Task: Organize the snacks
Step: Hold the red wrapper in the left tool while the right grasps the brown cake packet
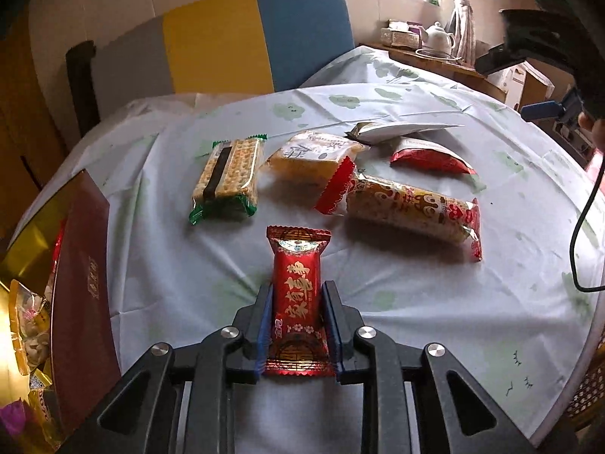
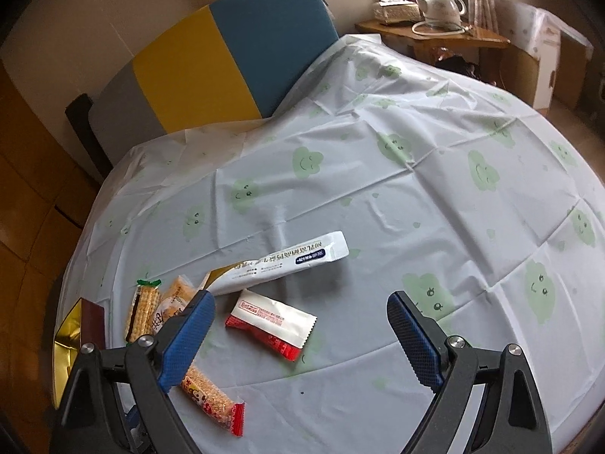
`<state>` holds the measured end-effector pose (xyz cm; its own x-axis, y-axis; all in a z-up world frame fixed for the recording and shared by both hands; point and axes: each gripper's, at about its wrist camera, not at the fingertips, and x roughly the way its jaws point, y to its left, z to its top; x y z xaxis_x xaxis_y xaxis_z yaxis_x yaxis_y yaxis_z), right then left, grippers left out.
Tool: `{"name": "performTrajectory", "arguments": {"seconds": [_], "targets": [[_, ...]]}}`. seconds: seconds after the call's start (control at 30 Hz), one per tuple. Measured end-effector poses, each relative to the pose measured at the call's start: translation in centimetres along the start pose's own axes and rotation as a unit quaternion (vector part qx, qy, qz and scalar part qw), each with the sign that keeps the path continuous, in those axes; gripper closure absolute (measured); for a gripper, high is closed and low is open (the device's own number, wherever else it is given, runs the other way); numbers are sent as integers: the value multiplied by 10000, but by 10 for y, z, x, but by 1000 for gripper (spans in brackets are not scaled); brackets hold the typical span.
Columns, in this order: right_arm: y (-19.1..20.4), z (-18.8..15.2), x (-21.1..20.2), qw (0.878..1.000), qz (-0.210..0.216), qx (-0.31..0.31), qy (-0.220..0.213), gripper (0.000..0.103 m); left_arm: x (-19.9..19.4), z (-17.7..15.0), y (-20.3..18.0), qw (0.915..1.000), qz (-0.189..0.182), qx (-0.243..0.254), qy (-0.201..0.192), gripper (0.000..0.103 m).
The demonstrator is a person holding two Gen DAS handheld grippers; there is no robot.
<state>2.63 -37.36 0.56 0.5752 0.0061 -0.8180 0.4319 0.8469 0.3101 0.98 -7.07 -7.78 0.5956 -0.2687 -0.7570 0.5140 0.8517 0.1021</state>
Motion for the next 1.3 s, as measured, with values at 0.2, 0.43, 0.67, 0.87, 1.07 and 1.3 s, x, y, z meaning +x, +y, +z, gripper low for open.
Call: {"name": "performTrajectory", "arguments": {"seconds": [0.2,0.43,0.67,0.87,1.07,1.3], "targets": [[2,-3,7,9998,-70,-79,140,10,3,1,0,9999,-28,-35,-92,78],[5,-5,13,9995,-116,-168,254,10,-1,-2,-1,9999,-15,-34,-144,78],[21,-14,21,9972,-31,-563,483,10,-1,-3,-1,9998,-1,-30,-183,78],[38,-24,27,9930,255,-919,692,10,-1,-3,-1,9998,-20,-46,-203,78],[50,-34,38,9858,864,-860,1153,10,-2,-3,0,9997,-42,-60,-216,78],[85,-36,68,9766,1284,-383,1680,8,-2,-3,3,9995,-134,-142,-229,78]]}}
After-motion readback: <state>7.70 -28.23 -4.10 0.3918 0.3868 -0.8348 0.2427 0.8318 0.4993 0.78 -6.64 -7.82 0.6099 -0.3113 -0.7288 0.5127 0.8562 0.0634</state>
